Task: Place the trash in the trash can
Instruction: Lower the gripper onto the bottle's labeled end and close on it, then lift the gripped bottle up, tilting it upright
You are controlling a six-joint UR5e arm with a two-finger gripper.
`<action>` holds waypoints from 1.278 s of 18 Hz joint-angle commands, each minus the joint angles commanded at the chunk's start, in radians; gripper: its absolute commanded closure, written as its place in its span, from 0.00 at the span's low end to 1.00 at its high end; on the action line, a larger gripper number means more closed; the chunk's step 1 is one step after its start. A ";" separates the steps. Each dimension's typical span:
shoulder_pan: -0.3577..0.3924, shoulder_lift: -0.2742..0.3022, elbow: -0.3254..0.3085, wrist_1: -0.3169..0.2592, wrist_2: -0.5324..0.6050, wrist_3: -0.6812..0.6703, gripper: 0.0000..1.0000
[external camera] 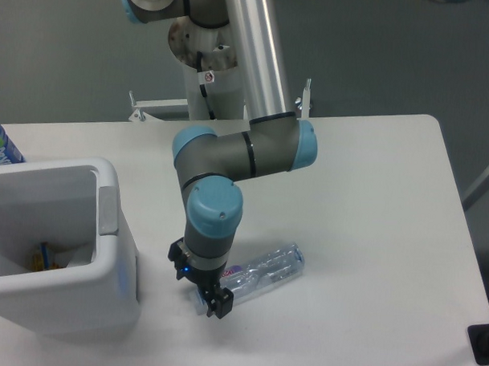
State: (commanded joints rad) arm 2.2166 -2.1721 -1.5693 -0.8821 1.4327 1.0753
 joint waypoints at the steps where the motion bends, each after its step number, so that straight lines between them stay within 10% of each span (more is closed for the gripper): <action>1: -0.003 -0.003 0.002 -0.002 0.002 0.000 0.00; 8: -0.006 -0.005 0.014 -0.005 0.018 -0.003 0.05; 12: -0.006 -0.009 0.009 -0.003 0.046 -0.008 0.34; 18: -0.006 -0.014 0.015 -0.002 0.046 -0.023 0.34; 23: -0.006 -0.012 0.015 -0.002 0.046 -0.058 0.72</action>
State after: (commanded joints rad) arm 2.2105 -2.1844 -1.5540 -0.8836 1.4788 1.0171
